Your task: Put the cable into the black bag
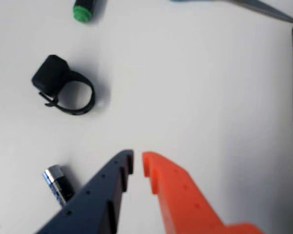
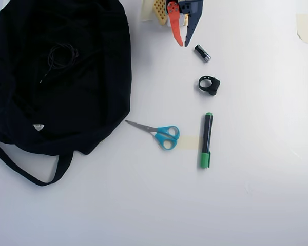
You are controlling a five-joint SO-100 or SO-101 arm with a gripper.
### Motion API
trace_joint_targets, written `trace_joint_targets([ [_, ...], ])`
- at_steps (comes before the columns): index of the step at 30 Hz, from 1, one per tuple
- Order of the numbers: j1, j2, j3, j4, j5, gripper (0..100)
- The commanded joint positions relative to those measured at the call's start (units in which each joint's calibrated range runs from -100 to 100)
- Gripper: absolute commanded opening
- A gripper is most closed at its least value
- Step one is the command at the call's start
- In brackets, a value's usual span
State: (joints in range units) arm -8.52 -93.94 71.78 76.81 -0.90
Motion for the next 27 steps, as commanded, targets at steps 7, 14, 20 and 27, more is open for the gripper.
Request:
trace_joint_targets([
  [7, -0.60, -5.65, 11.24, -1.10, 0.38, 2],
  [14, -0.30, -5.65, 21.48, -1.53, 0.12, 2],
  [20, 0.30, -5.73, 26.88, -3.26, 0.12, 2],
  [27, 1.57, -5.73, 27.59, -3.77, 0.12, 2],
])
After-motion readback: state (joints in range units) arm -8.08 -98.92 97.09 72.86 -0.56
